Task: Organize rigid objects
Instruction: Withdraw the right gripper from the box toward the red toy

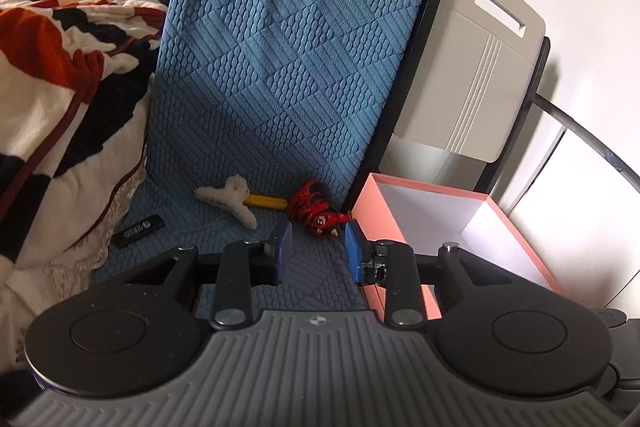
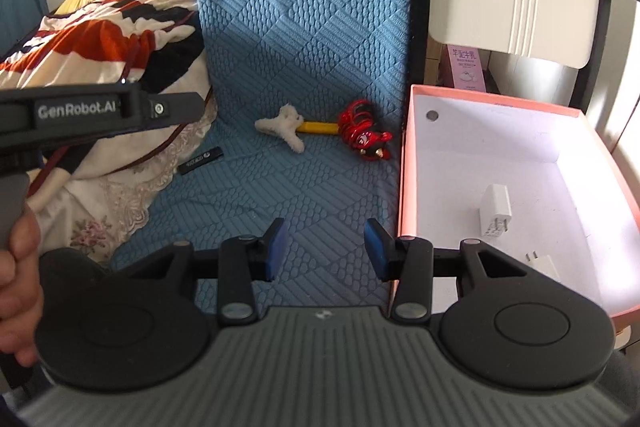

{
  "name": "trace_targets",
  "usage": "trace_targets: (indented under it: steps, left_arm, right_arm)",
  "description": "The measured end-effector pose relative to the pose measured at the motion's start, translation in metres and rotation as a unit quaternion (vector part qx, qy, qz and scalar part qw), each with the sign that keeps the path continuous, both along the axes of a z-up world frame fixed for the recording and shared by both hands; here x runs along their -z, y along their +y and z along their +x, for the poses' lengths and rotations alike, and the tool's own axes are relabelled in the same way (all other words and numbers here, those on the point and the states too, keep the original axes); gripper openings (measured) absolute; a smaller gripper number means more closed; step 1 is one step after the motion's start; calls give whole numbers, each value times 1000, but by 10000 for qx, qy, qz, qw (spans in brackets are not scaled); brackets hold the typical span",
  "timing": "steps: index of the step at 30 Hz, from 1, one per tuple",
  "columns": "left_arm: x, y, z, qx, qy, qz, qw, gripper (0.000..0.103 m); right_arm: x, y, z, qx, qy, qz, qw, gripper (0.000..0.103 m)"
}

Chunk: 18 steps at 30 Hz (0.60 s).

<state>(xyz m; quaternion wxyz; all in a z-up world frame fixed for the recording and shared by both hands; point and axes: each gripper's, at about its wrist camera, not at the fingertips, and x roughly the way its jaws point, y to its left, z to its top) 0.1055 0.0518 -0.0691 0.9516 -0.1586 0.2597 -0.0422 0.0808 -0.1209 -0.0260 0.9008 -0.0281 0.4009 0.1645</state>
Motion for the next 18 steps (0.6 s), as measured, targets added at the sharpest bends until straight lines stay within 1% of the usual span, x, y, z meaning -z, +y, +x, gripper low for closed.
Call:
trace_targets:
  steps: [3,9,11,16,18]
  left_arm:
    - [9,2,-1,-4,69,-20,10000,33]
    - [26,4,10,1,269,208,9994,33]
    - [30,4,18,26,299,294,9991,38]
    - [41,6,45,136,393,321,9986,38]
    - [45,9,56,150,462,261,9985,38]
  right_arm:
    - [9,5,-1,8,35,-27,10000,46]
    - [26,9,5,41,75,-102,9999,46]
    - [30,9,9,120,110,-103,9998,46]
    - [33,13,23,111,18,-149,9998,46]
    - [34,16,29,73,-66,-238,9997,46]
